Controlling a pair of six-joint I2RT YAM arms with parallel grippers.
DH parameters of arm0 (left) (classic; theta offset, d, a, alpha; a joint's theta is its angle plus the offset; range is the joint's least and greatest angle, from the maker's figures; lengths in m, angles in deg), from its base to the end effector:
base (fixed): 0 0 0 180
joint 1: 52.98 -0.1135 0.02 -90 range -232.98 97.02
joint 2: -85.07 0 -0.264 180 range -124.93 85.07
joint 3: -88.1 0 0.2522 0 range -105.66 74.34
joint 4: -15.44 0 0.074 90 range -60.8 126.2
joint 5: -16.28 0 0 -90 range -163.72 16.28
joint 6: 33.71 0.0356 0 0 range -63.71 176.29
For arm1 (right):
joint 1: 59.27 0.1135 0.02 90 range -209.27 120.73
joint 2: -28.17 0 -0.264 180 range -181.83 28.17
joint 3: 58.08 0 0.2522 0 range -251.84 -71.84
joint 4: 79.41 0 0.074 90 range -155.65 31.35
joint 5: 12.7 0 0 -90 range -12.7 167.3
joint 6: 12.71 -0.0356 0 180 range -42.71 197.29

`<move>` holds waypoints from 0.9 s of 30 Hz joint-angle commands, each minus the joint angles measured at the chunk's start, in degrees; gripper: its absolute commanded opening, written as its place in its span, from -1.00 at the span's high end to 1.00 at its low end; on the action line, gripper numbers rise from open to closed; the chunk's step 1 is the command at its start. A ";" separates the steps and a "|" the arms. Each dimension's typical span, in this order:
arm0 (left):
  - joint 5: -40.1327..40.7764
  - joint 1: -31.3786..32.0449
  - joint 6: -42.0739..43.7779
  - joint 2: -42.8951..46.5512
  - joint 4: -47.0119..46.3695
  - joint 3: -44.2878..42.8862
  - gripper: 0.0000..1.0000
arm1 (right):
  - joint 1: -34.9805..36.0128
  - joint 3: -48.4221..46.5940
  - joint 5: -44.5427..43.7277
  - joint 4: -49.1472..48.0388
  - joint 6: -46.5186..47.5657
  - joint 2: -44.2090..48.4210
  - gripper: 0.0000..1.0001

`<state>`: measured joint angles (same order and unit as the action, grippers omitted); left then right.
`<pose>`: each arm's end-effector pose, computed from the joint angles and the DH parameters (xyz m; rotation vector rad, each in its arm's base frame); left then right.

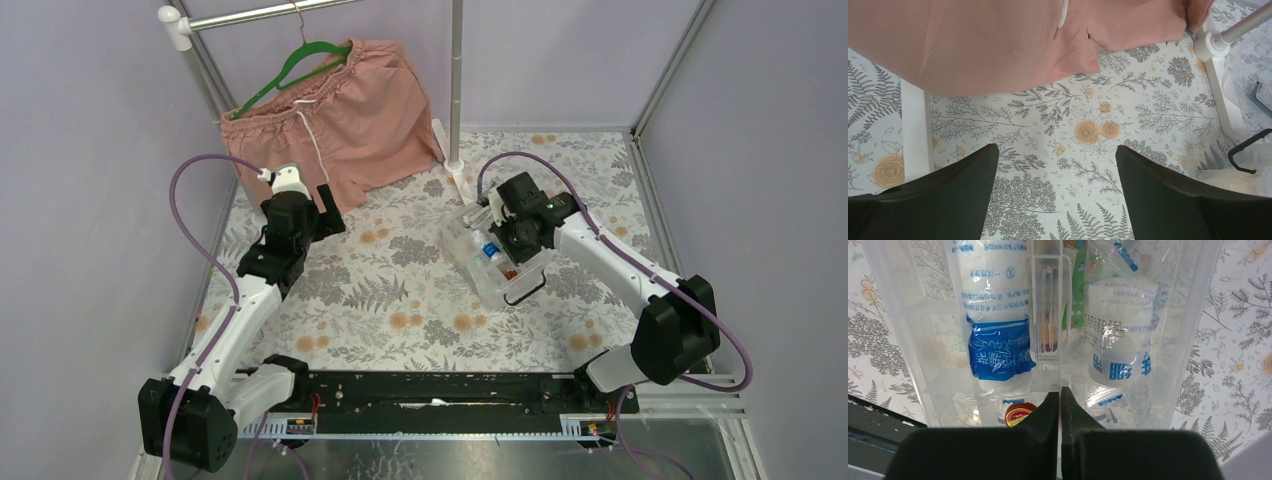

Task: Organize the medicine kit
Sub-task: Adjust the medicine box at the center of the board.

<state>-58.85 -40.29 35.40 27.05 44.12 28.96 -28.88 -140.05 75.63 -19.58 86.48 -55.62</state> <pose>0.2249 -0.0413 0.2922 -0.3052 2.0129 -0.1018 0.2555 0.1486 0.2715 -0.8876 2.4956 0.0851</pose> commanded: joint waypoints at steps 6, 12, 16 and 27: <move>-0.24 -0.47 0.49 -0.20 -2.65 -0.23 -0.92 | 3.53 2.32 4.75 -4.26 -0.43 -3.02 0.99; -0.31 -0.52 0.49 -0.16 -2.70 -0.14 -0.91 | 3.53 4.33 4.31 -5.26 -0.75 -3.55 0.97; -0.43 -0.47 0.58 -0.15 -2.70 -0.15 -0.92 | 3.58 4.45 4.54 -4.90 -0.57 -5.77 0.96; -0.80 -0.47 0.74 -0.02 -2.71 -0.15 -0.91 | 8.96 1.41 7.39 -4.38 1.11 -9.93 0.96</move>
<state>-59.39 -40.29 35.42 27.05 44.12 28.96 -25.16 -140.79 77.42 -23.32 86.46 -59.31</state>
